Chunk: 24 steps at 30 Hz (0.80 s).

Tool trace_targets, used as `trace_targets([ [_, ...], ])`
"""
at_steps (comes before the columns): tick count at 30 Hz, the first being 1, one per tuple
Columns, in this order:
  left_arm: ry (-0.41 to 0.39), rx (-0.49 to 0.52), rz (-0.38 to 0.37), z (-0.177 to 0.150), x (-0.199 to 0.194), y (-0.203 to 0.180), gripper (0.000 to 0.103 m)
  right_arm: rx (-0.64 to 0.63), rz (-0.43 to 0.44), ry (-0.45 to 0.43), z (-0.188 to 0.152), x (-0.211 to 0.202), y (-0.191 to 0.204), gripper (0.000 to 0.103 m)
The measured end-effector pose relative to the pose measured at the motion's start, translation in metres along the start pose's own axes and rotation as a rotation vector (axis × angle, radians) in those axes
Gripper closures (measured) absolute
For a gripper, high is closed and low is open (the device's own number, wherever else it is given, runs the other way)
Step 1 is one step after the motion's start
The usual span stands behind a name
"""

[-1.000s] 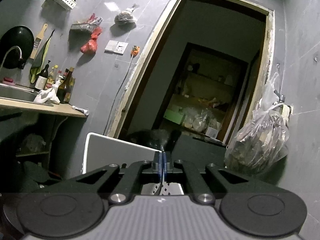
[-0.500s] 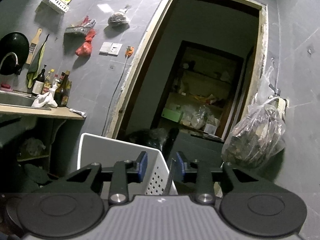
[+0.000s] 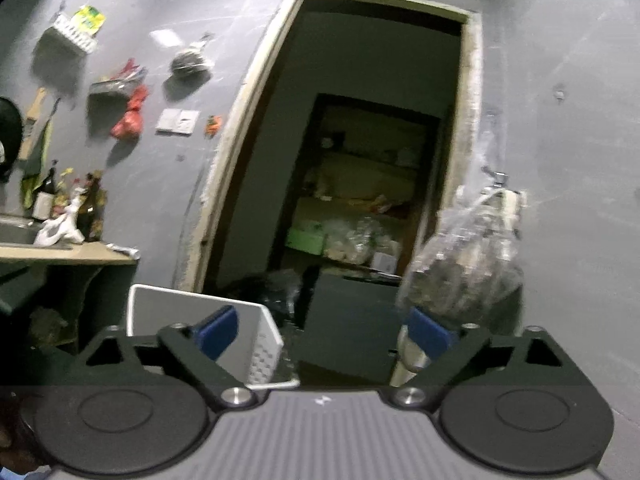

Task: Organize utensils
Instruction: 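Move the right tool back down to the utensil pile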

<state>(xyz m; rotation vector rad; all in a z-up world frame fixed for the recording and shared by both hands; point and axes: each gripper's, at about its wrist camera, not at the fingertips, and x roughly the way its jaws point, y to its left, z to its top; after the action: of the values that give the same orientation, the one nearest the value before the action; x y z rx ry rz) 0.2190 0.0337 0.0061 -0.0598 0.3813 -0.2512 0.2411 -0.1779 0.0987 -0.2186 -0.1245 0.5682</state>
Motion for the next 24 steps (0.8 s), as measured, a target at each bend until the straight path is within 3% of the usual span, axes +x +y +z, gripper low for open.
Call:
trace_targets([
  [9, 0.001, 0.003, 0.001, 0.000, 0.000, 0.000, 0.026, 0.131, -0.105, 0.148, -0.026, -0.040, -0.025, 0.000],
  [15, 0.003, 0.004, 0.003, 0.001, -0.001, 0.000, 0.026, 0.229, -0.102, 0.291, -0.058, -0.057, -0.032, 0.000],
  [24, 0.006, 0.007, 0.005, -0.002, -0.002, 0.000, 0.026, 0.302, -0.098, 0.425, -0.084, -0.070, -0.033, 0.000],
])
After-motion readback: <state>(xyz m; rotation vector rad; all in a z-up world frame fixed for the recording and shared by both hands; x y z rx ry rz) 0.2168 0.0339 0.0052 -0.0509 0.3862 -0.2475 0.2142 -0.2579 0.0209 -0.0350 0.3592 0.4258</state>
